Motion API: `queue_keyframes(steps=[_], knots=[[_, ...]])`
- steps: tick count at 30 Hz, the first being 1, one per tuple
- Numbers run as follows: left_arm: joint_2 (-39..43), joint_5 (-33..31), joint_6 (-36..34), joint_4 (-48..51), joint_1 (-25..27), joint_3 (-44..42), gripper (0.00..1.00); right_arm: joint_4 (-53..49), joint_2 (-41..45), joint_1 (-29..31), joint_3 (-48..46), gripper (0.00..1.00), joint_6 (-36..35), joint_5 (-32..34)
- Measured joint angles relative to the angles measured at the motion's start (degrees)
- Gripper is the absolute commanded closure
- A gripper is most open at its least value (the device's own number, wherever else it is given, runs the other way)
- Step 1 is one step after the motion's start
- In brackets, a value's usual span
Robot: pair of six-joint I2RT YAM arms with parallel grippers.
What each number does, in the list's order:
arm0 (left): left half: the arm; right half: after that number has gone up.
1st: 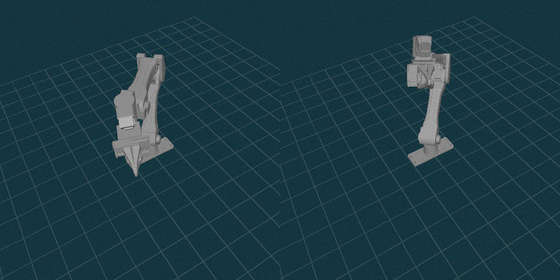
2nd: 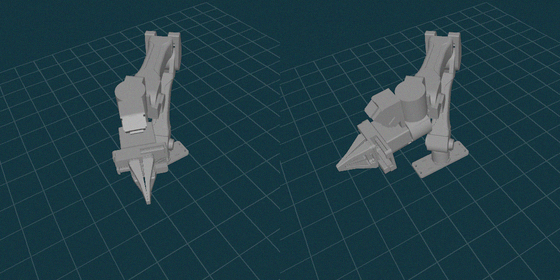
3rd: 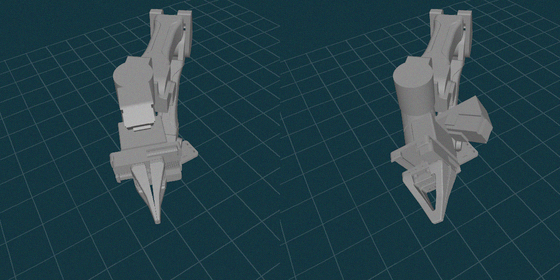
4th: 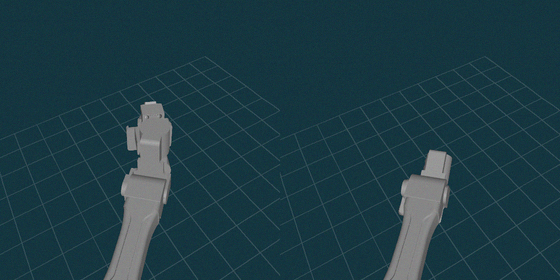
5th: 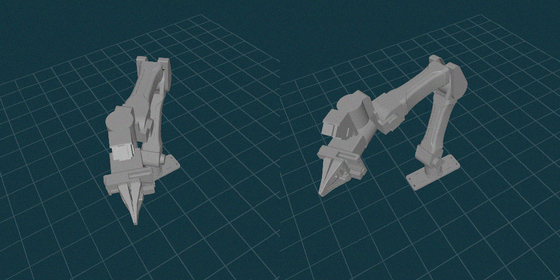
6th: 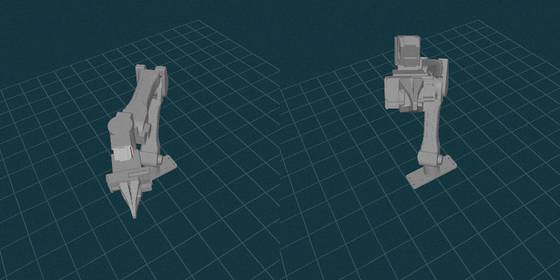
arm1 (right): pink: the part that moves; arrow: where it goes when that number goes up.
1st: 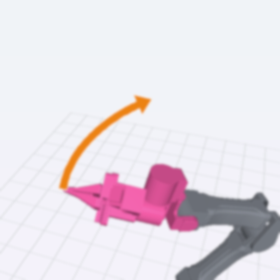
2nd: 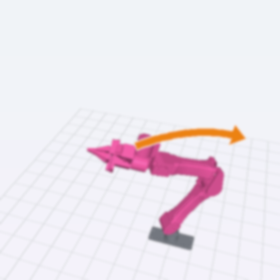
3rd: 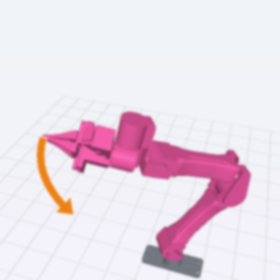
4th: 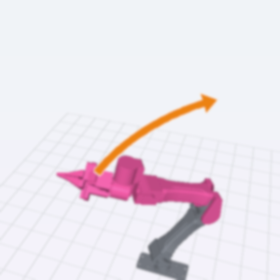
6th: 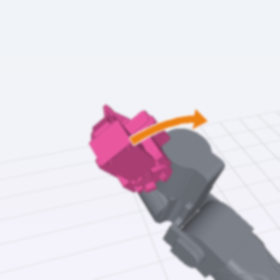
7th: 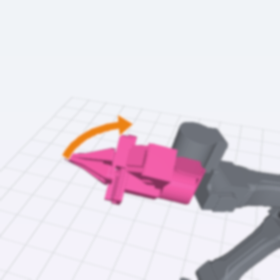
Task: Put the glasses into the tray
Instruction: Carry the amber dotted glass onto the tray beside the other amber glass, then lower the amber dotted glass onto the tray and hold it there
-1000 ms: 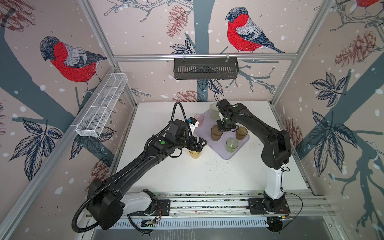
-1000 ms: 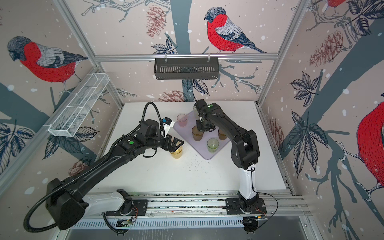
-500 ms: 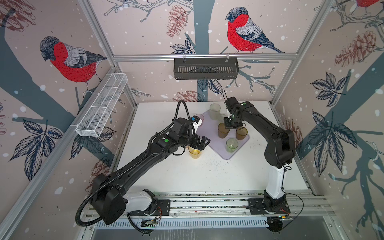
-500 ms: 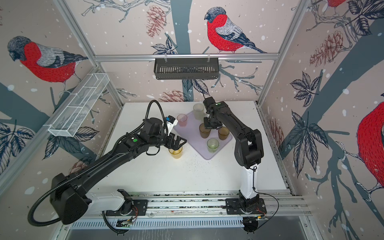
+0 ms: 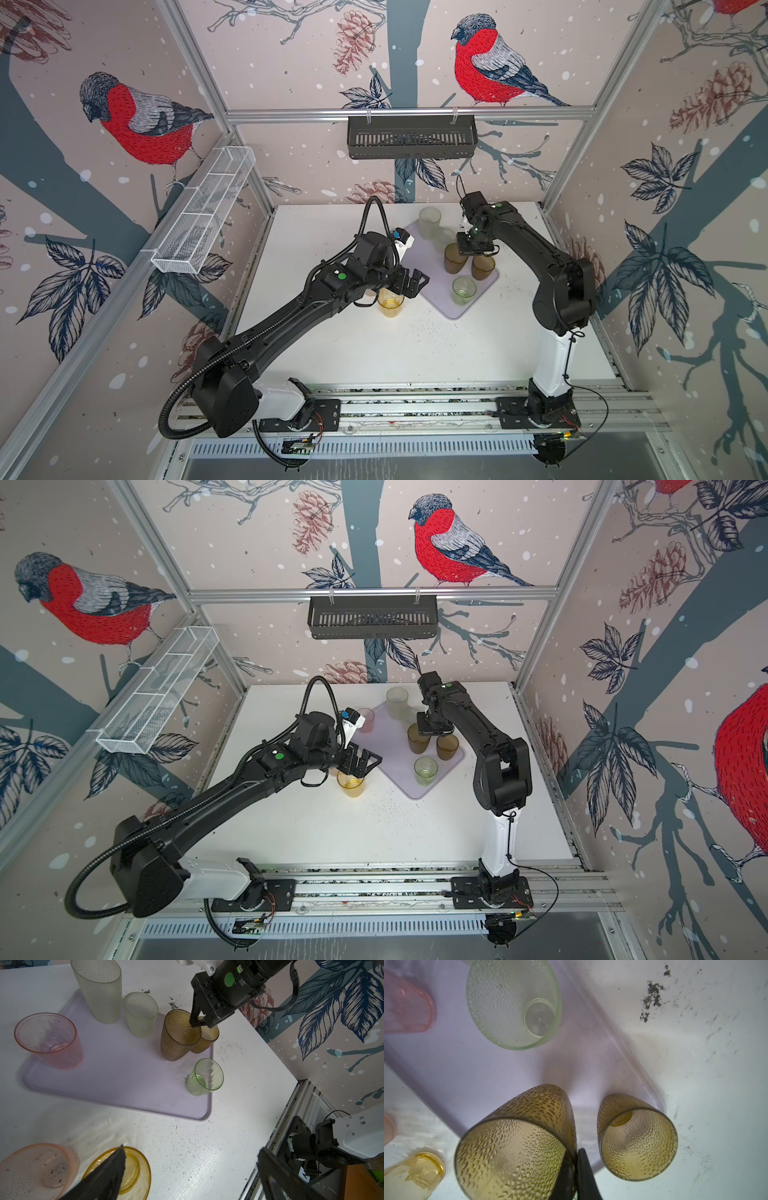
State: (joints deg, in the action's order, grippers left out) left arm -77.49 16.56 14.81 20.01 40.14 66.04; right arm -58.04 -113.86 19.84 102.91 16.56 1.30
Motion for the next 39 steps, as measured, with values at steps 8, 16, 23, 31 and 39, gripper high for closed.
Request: queue_keyframes(steps=[8, 16, 23, 31, 39], knots=[[-0.37, -0.02, -0.02, 0.02, 0.52, 0.55, 0.02, 1.05, 0.0, -1.97, -0.42, 0.97, -0.46, -0.02], [-0.55, -0.09, -0.02, 0.13, 0.94, 0.94, 0.02, 1.68, -0.35, -3.28, 0.33, 0.97, -0.7, -0.9], [-0.57, -0.22, 0.0, 0.28, 1.05, 1.07, 0.01, 1.97, -1.4, -4.17, 1.33, 0.97, -1.53, -1.31], [-0.76, -0.28, -0.02, 0.44, 1.16, 1.6, 0.01, 2.21, -3.15, -4.94, 3.26, 0.97, -1.75, -1.44], [-1.07, -0.68, -0.15, 0.5, 1.16, 2.08, 0.01, 2.51, -4.72, -5.66, 4.57, 0.97, -1.84, -1.42]])
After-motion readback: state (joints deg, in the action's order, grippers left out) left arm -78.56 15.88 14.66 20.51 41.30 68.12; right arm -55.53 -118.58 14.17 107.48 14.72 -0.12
